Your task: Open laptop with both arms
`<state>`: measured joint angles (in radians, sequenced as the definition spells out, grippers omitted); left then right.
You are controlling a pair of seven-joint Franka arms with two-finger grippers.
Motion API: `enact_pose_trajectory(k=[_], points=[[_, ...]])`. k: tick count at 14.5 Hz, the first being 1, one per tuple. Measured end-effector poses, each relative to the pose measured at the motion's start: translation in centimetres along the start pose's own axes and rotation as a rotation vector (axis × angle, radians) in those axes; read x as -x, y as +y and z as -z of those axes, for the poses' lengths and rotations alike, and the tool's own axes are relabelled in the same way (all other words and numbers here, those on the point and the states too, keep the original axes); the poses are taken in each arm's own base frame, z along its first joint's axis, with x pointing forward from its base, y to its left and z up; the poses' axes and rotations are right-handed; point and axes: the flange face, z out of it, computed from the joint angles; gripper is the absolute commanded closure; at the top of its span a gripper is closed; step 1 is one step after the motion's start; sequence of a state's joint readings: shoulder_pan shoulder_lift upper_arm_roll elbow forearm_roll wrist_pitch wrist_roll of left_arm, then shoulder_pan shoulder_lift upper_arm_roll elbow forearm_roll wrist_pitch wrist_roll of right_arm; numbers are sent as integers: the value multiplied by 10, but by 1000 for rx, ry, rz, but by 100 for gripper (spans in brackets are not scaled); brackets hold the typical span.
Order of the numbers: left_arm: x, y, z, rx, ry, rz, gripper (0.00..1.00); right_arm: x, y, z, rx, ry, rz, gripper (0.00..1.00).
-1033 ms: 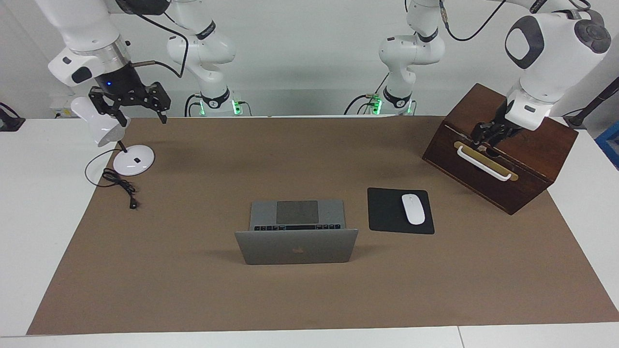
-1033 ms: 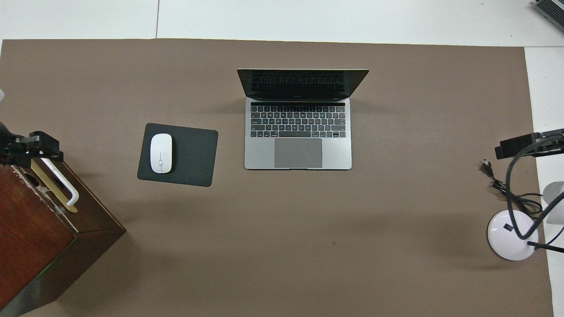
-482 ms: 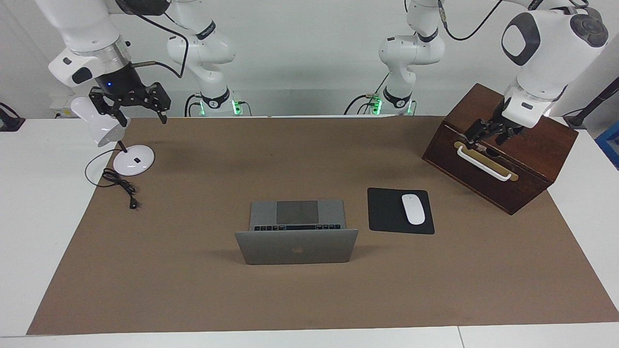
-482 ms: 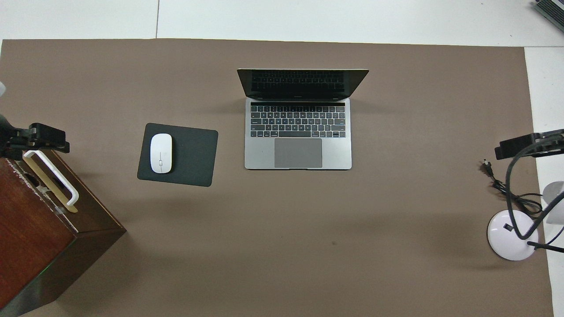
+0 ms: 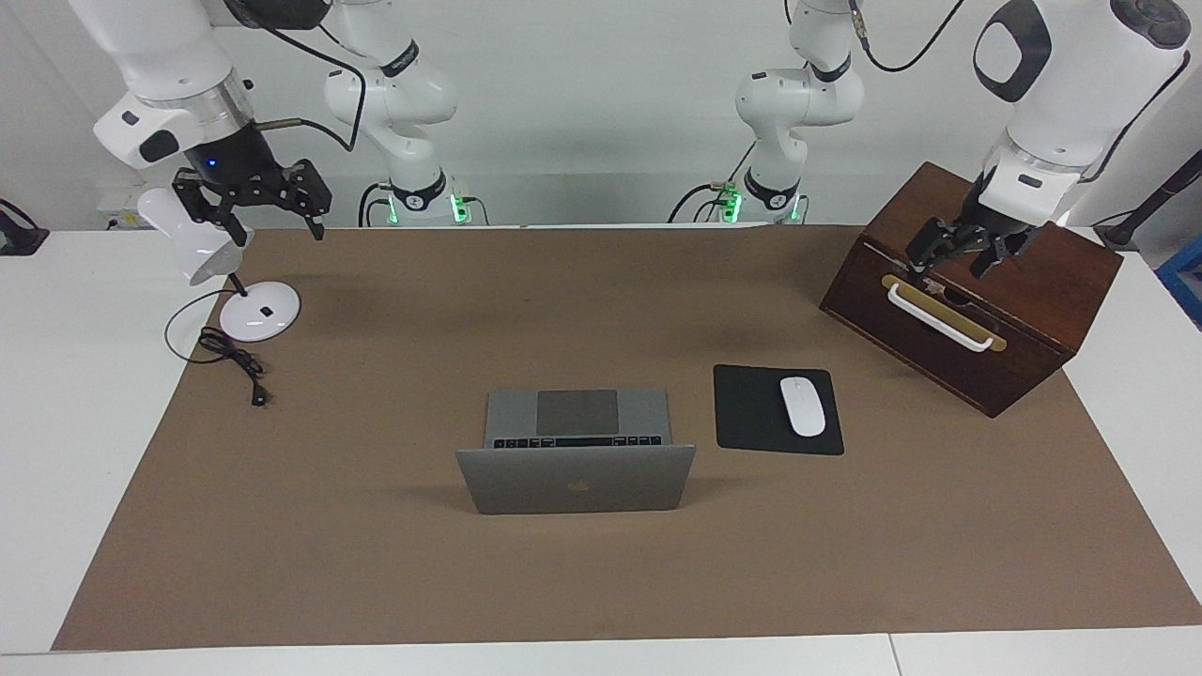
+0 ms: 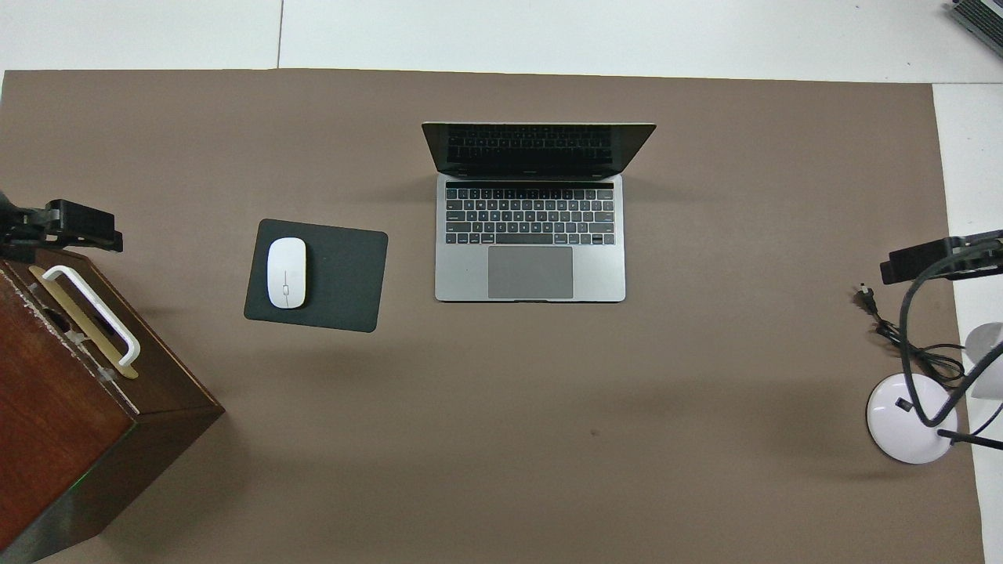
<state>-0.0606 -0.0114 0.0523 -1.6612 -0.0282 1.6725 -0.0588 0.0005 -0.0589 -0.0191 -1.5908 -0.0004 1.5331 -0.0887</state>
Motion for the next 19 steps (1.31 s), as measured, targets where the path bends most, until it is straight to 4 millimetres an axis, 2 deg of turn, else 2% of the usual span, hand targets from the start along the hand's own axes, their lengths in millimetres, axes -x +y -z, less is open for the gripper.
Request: enact_pose_trajectory(k=[19], points=[[-1,-3,1,-38,9,-86,0,0,0,0,0,-1,0,0]])
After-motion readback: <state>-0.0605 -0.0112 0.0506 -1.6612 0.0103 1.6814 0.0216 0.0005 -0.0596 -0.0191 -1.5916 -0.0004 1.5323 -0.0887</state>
